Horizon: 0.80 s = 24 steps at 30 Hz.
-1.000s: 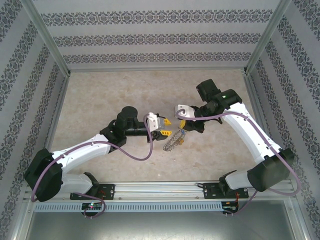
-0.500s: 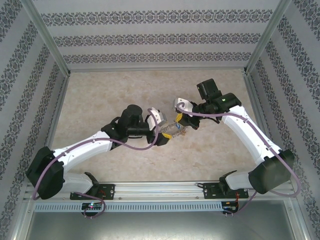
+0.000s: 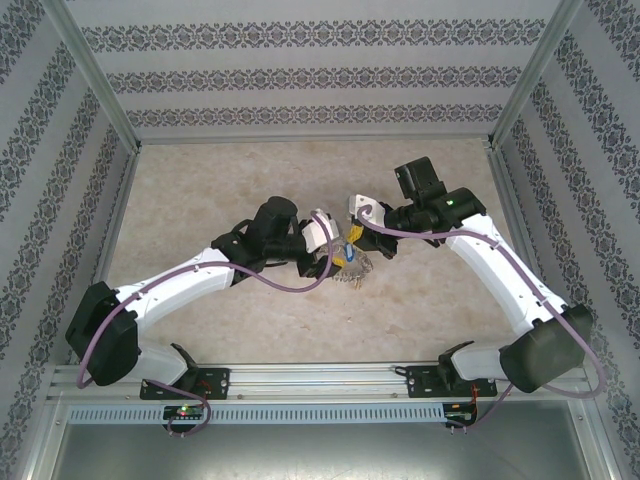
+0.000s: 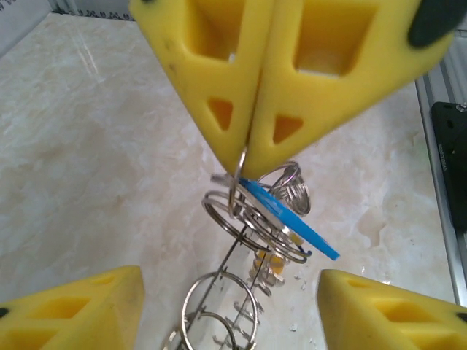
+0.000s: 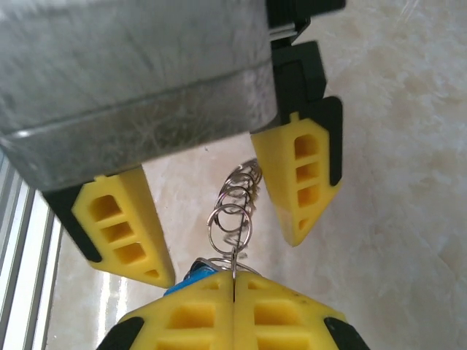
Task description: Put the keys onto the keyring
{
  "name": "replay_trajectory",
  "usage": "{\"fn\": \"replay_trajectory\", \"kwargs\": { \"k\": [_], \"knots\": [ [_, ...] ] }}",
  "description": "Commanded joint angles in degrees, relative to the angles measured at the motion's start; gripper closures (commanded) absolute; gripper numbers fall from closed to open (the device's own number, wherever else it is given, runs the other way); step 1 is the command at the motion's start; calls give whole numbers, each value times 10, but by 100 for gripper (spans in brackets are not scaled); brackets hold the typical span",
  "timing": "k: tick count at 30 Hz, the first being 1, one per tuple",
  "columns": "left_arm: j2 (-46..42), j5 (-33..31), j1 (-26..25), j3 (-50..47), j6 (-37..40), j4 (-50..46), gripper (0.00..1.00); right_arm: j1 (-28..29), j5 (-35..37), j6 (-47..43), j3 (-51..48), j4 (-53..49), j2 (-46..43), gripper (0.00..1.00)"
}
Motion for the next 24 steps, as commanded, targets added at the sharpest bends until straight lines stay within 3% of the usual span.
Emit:
{"fn": "replay_trajectory", "kwargs": {
  "k": [1, 8, 10, 14, 19, 24],
  "knots": [
    [9, 20, 6, 8, 37, -24, 41, 6, -39, -18, -4, 2, -19, 100],
    [14, 45, 13, 13, 71, -28, 47, 7, -55, -47, -8, -18, -25, 100],
    [15, 51, 15, 16, 84, -33, 55, 7, -55, -46, -10, -18, -26, 100],
    [26, 59, 16, 31, 102, -56, 79, 7, -54, -49, -10, -25, -25, 100],
    [18, 63, 16, 30, 120, -55, 100, 7, -51, -40, -11, -27, -26, 100],
    [-14, 64, 16, -2, 155, -15, 100, 3, -40, -11, -13, -33, -21, 100]
  ]
}}
